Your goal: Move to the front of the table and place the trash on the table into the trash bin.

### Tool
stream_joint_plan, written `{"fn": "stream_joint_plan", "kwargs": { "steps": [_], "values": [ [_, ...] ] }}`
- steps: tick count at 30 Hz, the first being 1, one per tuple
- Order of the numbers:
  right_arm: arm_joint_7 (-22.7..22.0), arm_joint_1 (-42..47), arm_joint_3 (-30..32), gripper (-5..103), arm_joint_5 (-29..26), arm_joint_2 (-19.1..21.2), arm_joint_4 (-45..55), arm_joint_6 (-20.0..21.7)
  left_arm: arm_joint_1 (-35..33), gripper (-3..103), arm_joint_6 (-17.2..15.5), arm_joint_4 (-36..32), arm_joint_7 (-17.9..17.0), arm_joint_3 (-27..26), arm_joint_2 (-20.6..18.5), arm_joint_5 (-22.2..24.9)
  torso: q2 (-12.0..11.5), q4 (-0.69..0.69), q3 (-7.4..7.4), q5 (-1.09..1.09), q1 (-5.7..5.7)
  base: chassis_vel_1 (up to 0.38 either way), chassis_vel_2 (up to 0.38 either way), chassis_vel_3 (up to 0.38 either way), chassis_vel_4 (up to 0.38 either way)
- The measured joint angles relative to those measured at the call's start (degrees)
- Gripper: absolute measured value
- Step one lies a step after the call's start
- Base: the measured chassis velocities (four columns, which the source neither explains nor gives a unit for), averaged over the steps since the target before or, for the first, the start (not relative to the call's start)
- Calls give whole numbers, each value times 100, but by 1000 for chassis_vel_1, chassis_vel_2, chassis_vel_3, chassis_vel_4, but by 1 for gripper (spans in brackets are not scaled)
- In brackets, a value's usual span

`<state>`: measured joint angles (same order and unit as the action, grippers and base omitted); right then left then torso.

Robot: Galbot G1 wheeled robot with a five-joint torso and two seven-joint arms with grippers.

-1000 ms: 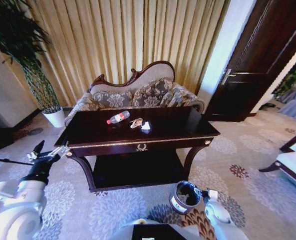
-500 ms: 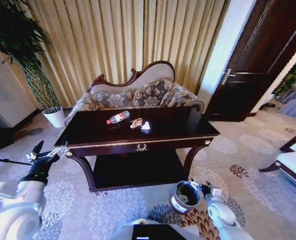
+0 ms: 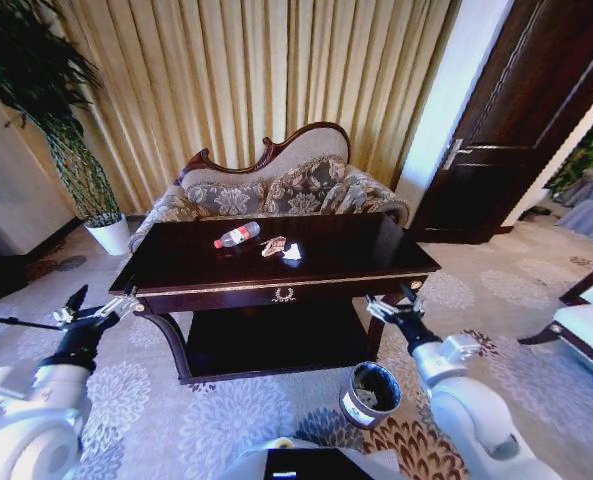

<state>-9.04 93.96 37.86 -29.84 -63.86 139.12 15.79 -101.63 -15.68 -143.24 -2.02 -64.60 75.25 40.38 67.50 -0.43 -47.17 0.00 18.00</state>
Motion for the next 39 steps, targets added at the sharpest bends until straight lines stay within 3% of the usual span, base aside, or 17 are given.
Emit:
{"fn": "stream_joint_plan", "kwargs": {
  "steps": [14,27,34,36,39],
  "values": [
    [-2,-85,-40,100,-55,38,-49,107,-18,100,-13,0,6,9,6,-14,0,0,0,0,-1,-21,15,18,-21],
    [2,-62,-95,100,-82,37,-40,158,-26,100,-13,0,11,11,19,-55,-4,-1,-3,0,6,-150,156,157,-146],
    [-82,-313,-165,100,-839,316,10,485,-104,100,26,0,6,8,9,-88,0,-1,1,0,-2,-21,20,21,-18],
    [-249,-655,-255,100,-1243,575,-116,652,-93,100,77,0,8,3,-23,-113,3,0,2,0,-5,25,-40,-44,57],
    [-307,-1053,-415,100,-1403,822,-358,712,-63,100,93,0,8,4,-27,-126,2,0,2,1,-5,10,-19,-6,20]
  ]
}}
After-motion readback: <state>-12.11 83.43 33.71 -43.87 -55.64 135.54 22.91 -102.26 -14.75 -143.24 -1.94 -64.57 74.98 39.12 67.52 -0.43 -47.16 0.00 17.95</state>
